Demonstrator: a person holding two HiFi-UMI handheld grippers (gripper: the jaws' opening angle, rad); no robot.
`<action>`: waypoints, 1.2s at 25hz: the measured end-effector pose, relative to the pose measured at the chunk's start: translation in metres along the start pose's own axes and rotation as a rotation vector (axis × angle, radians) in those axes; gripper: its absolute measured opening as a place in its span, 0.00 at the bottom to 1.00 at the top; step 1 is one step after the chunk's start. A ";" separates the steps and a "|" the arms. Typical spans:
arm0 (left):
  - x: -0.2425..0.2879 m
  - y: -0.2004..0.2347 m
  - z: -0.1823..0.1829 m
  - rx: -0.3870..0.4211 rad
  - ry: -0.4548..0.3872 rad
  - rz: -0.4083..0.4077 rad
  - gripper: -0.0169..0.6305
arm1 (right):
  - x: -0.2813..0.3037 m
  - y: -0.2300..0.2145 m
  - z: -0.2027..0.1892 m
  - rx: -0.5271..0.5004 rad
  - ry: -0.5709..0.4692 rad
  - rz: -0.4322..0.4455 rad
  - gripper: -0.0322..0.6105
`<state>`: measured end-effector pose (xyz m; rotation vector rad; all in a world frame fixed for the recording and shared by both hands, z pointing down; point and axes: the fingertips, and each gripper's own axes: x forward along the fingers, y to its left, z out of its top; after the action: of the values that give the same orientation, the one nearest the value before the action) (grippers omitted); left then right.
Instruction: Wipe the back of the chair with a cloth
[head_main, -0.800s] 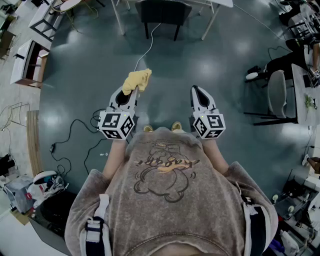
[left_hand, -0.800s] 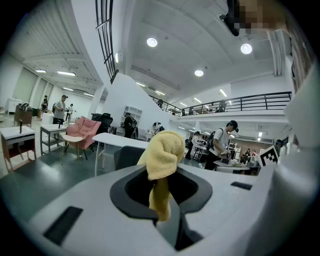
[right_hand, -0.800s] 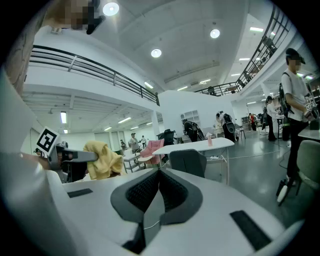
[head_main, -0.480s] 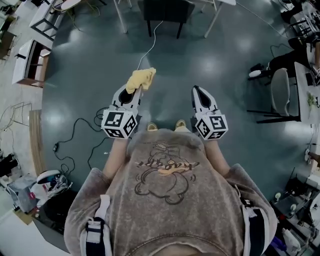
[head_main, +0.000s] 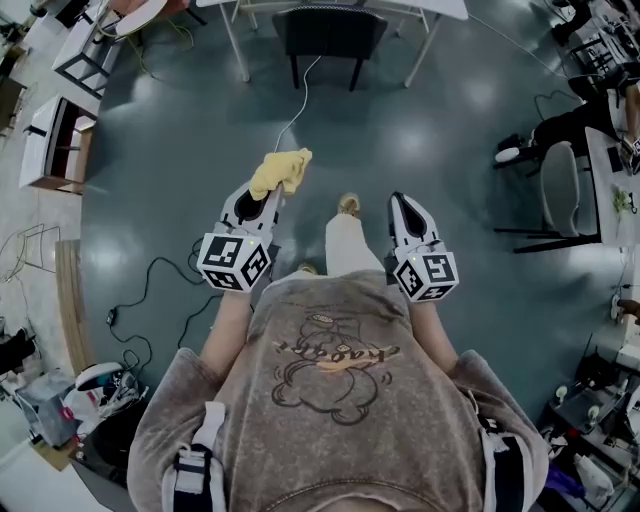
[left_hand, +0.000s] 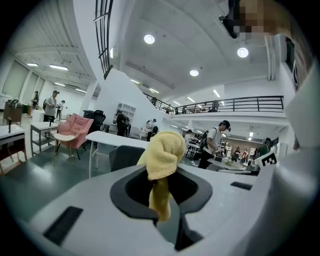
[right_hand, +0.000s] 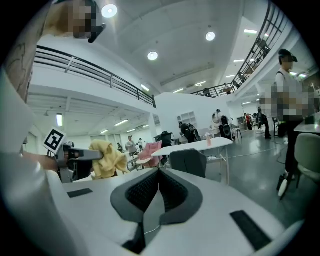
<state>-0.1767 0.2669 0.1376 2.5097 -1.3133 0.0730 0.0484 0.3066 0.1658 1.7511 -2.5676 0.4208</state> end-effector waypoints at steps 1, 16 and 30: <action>0.005 0.004 0.001 0.004 -0.003 0.002 0.14 | 0.006 -0.002 0.000 -0.004 -0.001 0.002 0.09; 0.166 0.101 0.065 0.012 -0.029 0.058 0.14 | 0.202 -0.085 0.052 -0.005 0.010 0.063 0.09; 0.330 0.145 0.122 -0.009 -0.007 0.129 0.14 | 0.340 -0.188 0.121 0.000 0.010 0.135 0.09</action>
<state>-0.1145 -0.1085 0.1182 2.4171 -1.4743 0.0867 0.1103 -0.0956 0.1420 1.5764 -2.6888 0.4308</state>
